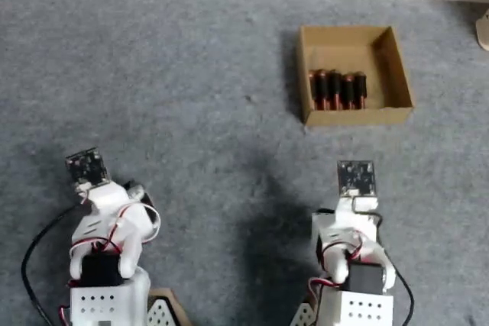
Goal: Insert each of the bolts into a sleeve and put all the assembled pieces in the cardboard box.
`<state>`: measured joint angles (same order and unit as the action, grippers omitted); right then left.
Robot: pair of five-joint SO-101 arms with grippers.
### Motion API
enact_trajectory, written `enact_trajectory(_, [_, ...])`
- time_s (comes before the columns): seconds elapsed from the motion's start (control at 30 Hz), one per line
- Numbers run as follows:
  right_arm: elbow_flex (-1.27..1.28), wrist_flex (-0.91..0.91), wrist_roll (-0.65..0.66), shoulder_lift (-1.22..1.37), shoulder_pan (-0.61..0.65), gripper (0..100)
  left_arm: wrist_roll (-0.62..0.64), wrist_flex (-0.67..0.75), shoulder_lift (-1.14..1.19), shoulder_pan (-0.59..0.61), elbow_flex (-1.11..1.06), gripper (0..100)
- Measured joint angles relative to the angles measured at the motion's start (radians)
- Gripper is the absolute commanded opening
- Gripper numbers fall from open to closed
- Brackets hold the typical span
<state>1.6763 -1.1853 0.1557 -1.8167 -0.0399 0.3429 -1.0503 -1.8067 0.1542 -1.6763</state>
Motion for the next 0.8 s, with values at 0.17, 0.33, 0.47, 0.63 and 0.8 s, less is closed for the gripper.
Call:
enact_trajectory(0.17, [0.000,-0.011,0.000,-0.002,0.000,0.4,-0.216,-0.077,0.000,0.041,0.000,1])
enact_trajectory(0.33, [0.000,-0.011,0.000,-0.002,0.000,0.4,-0.385,-0.245,0.000,0.095,0.000,1])
enact_trajectory(0.47, [0.000,-0.011,0.000,-0.002,0.000,0.4,-0.508,-0.284,0.000,0.147,0.000,1])
enact_trajectory(0.63, [0.000,-0.011,0.000,-0.002,0.000,0.4,-0.542,-0.287,0.000,0.158,0.000,1])
enact_trajectory(0.8, [0.000,-0.011,0.000,-0.002,0.000,0.4,-0.543,-0.287,0.000,0.158,0.000,1])
